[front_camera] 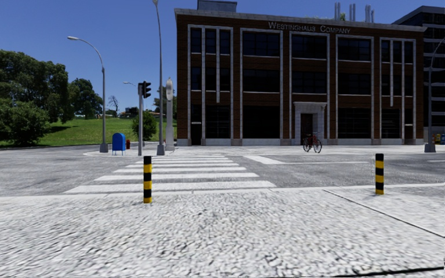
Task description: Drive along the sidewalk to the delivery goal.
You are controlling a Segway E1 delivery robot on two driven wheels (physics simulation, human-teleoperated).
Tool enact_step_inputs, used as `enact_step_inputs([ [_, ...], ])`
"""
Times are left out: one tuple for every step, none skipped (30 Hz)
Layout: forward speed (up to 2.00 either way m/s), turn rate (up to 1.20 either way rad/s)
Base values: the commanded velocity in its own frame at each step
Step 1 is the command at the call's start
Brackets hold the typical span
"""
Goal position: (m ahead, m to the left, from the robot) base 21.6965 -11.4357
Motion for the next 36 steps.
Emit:
enact_step_inputs([
  [1.27, -0.01],
  [1.27, -0.01],
  [1.27, -0.01],
  [1.27, -0.01],
  [1.27, -0.01],
  [1.27, -0.01],
  [1.27, -0.01],
  [1.27, -0.01],
  [1.27, -0.01],
  [1.27, -0.01],
  [1.27, -0.01],
  [1.27, -0.01],
  [1.27, -0.01],
  [1.27, -0.01],
  [1.27, -0.01],
  [1.27, 0.0],
  [1.27, 0.0],
  [1.27, 0.0],
  [1.27, 0.0],
  [1.27, 0.0],
  [1.27, 0.0],
  [1.27, 0.0],
  [1.27, 0.0],
  [1.27, 0.0],
  [1.27, 0.0],
  [1.27, 0.0],
  [1.27, 0.0],
  [1.27, 0.0],
  [1.27, 0.0],
  [1.27, 0.0],
  [1.27, 0.0],
  [1.27, 0.0],
  [1.27, 0.0],
  [1.27, 0.0],
  [1.27, 0.0],
  [1.27, 0.0],
])
